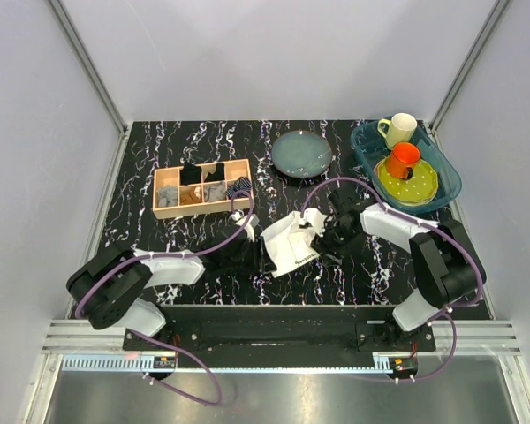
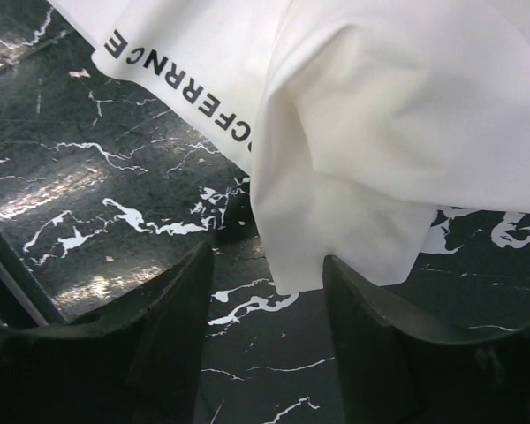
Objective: Roll the underwear
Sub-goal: Flatten out the underwear at the center of the board.
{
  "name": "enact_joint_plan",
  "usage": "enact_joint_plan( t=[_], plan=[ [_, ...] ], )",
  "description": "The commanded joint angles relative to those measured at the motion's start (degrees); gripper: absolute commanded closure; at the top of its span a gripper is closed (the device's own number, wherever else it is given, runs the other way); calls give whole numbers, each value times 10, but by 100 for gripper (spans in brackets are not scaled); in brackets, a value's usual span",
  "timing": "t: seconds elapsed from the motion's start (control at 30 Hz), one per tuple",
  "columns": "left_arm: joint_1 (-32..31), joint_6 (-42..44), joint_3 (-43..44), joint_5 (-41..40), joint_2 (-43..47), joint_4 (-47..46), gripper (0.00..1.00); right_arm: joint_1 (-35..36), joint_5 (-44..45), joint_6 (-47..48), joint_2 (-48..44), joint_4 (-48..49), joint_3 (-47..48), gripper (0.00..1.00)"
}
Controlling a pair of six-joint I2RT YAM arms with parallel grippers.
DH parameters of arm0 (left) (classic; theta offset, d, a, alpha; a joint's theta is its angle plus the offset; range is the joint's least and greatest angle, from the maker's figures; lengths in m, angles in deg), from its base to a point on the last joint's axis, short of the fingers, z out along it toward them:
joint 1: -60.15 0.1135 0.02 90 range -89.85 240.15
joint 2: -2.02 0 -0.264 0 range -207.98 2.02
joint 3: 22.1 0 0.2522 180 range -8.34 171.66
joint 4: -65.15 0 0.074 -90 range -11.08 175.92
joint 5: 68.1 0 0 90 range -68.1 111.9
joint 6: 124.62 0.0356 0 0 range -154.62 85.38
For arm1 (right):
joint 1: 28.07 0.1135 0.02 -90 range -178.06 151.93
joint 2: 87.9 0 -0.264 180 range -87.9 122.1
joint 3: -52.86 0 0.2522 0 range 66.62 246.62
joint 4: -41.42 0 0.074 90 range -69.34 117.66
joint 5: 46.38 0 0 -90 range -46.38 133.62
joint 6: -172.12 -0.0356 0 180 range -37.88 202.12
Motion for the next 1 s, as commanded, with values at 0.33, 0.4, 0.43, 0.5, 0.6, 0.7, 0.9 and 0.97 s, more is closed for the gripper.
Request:
enact_joint_plan(
  t=[0.33,0.4,0.43,0.5,0.6,0.7,0.9,0.97],
  plan=[
    [-2,4,-18,0,-3,-21,99,13,38,-24,-7,10,15,91],
    [-2,4,-21,-4,10,-20,100,13,31,-26,-16,3,20,93],
    [-2,4,-23,-6,17,-19,100,13,23,-30,-26,-1,26,94],
    [2,5,-28,-8,41,-12,100,10,14,-33,-35,-13,31,95],
    [10,10,-35,-11,87,4,100,2,1,-43,-56,-33,48,95],
    [25,21,-38,-16,145,36,100,-12,-21,-53,-78,-57,74,96],
    [103,66,9,5,246,127,100,-22,-51,-88,-66,-83,184,97],
    [140,93,39,20,261,172,100,-26,-61,-97,-54,-92,221,98]
  ],
)
